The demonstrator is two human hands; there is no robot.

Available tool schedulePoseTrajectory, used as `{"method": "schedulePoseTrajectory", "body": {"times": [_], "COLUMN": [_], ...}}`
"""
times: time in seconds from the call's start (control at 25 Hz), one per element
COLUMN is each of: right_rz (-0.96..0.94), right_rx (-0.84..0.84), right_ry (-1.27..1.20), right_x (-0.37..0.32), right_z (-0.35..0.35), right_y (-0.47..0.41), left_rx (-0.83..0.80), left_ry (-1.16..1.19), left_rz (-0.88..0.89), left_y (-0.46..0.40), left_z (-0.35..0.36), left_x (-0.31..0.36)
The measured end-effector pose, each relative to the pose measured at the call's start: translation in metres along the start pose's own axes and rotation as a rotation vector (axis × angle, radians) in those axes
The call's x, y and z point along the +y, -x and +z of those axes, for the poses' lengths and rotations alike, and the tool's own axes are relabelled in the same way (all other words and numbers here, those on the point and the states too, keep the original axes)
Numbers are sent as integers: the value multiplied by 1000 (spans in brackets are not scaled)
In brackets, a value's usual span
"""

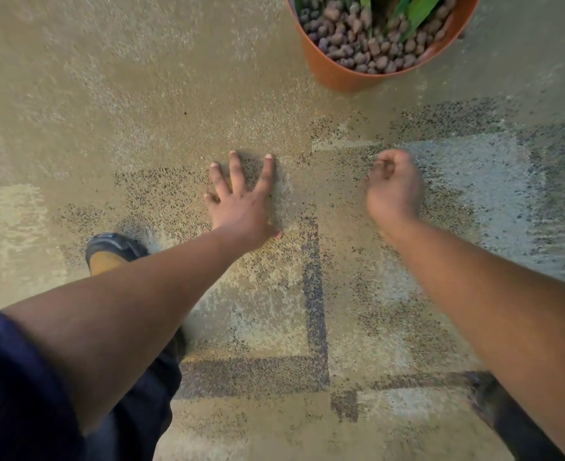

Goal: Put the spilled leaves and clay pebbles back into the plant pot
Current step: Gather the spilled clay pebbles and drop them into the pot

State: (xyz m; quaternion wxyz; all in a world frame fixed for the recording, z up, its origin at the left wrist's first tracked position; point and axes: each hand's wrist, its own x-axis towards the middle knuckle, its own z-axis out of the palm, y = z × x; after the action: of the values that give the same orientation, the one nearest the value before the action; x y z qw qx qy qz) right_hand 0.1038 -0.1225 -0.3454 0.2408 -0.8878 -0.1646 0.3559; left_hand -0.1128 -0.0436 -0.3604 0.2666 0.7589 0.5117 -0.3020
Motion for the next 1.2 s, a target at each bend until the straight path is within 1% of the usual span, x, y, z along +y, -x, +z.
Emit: {"method": "schedulePoseTrajectory", "body": {"times": [0.08,0.2,0.32,0.36,0.4,0.48,0.52,0.56,0.6,0.64,0.68,0.72,0.8,0.84,0.92,0.96,1.04,1.08,1.12,1.2], "right_rz": [13,-20,59,89,95,54,32,10,-20,-57,-94,-127,-188,-210,-212,-184,-72,-17,18,15], "right_rx": [-143,-373,-546,-613,-688,-867,-958,-1037,-1094,-1115,-1095,-1040,-849,-712,-392,-239,21,119,181,214], "right_ry": [17,137,285,342,419,577,626,666,705,737,754,755,728,690,527,400,117,-2,-92,-182], "right_x": [-5,-7,15,26,37,55,61,65,67,68,67,67,62,58,43,35,19,11,6,-3], "right_z": [-4,-8,-13,-14,-14,-9,-6,-3,-1,0,0,-1,-8,-13,-29,-37,-53,-60,-66,-72], "right_y": [-12,-7,9,18,26,44,51,57,61,64,66,65,58,50,24,8,-29,-45,-59,-79], "left_rx": [-37,-24,-35,-90,-199,-520,-655,-733,-771,-789,-803,-816,-807,-772,-623,-517,-286,-178,-89,24], "left_ry": [42,-33,-76,-58,-2,173,215,226,227,216,184,134,9,-45,-114,-100,10,70,100,19], "left_rz": [22,245,455,500,517,454,417,387,354,319,289,272,277,286,292,280,276,305,334,319], "left_y": [3,29,68,79,86,93,95,95,93,89,85,80,69,62,47,41,28,22,15,3], "left_z": [5,25,56,66,75,86,88,88,86,83,80,77,64,55,38,28,11,5,0,-7], "left_x": [10,16,28,32,36,43,47,50,51,50,48,45,40,38,37,38,36,35,34,36]}}
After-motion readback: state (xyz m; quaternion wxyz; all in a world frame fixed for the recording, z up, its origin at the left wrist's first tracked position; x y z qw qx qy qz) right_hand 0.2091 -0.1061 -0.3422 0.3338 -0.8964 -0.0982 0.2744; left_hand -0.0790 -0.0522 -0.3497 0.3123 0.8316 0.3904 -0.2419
